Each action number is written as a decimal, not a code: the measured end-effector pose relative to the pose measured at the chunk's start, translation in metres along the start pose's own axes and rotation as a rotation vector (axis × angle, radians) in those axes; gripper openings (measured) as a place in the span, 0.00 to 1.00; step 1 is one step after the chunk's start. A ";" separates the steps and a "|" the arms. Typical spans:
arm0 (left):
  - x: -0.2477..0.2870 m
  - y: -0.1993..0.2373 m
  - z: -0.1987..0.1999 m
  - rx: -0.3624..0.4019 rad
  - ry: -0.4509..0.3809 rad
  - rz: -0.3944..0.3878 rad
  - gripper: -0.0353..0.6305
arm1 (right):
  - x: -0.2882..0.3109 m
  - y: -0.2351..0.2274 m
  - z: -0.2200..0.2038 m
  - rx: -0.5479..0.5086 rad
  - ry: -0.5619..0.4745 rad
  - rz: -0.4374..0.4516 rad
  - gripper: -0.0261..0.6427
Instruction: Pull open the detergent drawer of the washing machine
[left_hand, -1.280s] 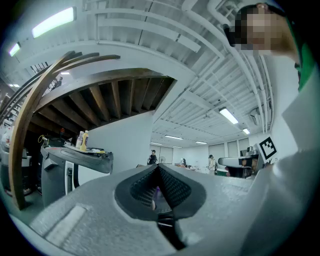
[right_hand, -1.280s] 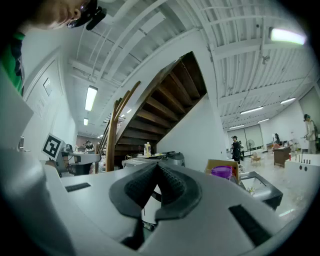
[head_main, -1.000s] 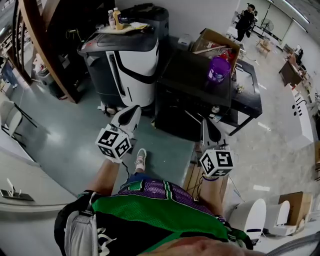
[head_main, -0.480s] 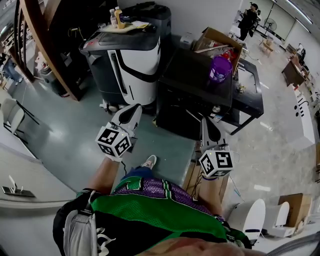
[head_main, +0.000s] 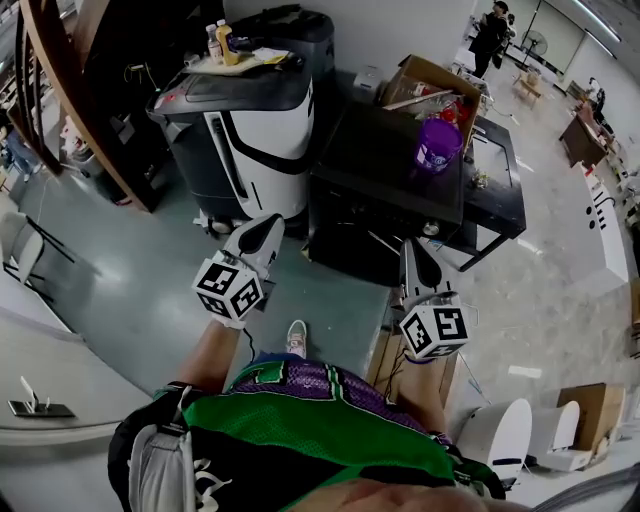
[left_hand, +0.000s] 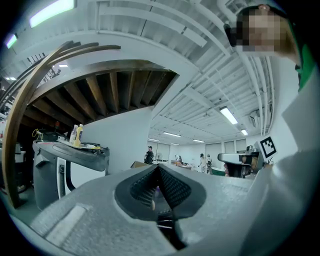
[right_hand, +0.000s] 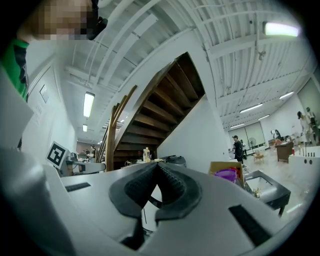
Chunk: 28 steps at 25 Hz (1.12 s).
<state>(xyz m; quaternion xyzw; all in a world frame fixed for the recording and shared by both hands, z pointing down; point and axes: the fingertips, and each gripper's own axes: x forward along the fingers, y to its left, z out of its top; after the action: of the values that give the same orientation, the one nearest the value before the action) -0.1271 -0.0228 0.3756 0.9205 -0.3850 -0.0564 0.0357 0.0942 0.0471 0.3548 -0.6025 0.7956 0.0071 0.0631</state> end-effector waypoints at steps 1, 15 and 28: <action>0.007 0.005 0.001 -0.004 -0.004 -0.005 0.08 | 0.008 -0.003 0.002 -0.004 -0.001 -0.003 0.04; 0.105 0.094 0.009 0.010 -0.007 -0.044 0.08 | 0.125 -0.032 0.010 -0.029 -0.022 -0.045 0.04; 0.166 0.114 0.007 -0.083 -0.010 -0.265 0.42 | 0.183 -0.039 0.001 -0.065 -0.005 -0.085 0.04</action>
<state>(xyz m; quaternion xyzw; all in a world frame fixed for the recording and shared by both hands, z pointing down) -0.0928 -0.2208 0.3688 0.9607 -0.2576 -0.0809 0.0642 0.0830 -0.1384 0.3370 -0.6373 0.7686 0.0317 0.0458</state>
